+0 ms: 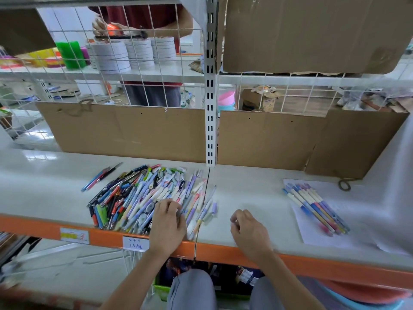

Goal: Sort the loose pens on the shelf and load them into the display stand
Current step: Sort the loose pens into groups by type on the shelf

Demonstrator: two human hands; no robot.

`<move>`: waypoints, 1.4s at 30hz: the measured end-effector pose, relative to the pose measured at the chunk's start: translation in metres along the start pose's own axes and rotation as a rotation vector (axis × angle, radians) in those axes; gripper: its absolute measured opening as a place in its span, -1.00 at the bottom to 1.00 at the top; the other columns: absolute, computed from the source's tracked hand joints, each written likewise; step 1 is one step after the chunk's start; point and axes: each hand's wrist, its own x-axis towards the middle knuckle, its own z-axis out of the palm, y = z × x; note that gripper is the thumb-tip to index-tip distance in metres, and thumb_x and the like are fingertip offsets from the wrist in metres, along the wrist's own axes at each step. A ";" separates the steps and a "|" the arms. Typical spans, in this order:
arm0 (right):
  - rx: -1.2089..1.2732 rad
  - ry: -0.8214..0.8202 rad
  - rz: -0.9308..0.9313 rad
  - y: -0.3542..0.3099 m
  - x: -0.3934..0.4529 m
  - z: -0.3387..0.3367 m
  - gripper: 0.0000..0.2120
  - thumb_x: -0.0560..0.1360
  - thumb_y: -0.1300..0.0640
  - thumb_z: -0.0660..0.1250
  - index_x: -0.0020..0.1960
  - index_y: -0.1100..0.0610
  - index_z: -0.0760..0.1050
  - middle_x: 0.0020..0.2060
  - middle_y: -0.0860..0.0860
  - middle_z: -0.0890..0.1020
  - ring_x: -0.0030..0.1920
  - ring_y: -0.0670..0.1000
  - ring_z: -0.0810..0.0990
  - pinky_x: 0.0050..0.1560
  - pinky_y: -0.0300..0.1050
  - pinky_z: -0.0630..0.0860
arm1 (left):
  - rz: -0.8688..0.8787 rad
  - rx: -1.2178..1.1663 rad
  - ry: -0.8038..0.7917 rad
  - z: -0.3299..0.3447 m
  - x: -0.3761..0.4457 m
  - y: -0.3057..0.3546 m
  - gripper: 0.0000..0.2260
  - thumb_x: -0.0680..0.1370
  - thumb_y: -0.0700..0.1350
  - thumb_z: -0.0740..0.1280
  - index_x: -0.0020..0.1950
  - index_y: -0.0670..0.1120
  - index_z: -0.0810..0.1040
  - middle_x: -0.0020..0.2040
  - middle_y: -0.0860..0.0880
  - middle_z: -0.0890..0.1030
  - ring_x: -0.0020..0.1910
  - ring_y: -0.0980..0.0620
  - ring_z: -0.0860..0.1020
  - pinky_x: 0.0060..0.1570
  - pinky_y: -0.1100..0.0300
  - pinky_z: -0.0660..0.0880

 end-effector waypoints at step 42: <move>0.057 0.027 0.065 -0.003 -0.001 -0.002 -0.86 0.57 0.10 0.09 0.08 0.03 0.38 0.04 -0.05 0.52 -0.02 0.02 0.55 -0.03 -0.13 0.44 | -0.178 0.457 -0.422 -0.011 0.075 0.021 -0.61 0.51 0.14 0.29 -0.37 -0.08 0.32 0.04 -0.09 0.44 0.05 -0.06 0.44 -0.01 0.12 0.38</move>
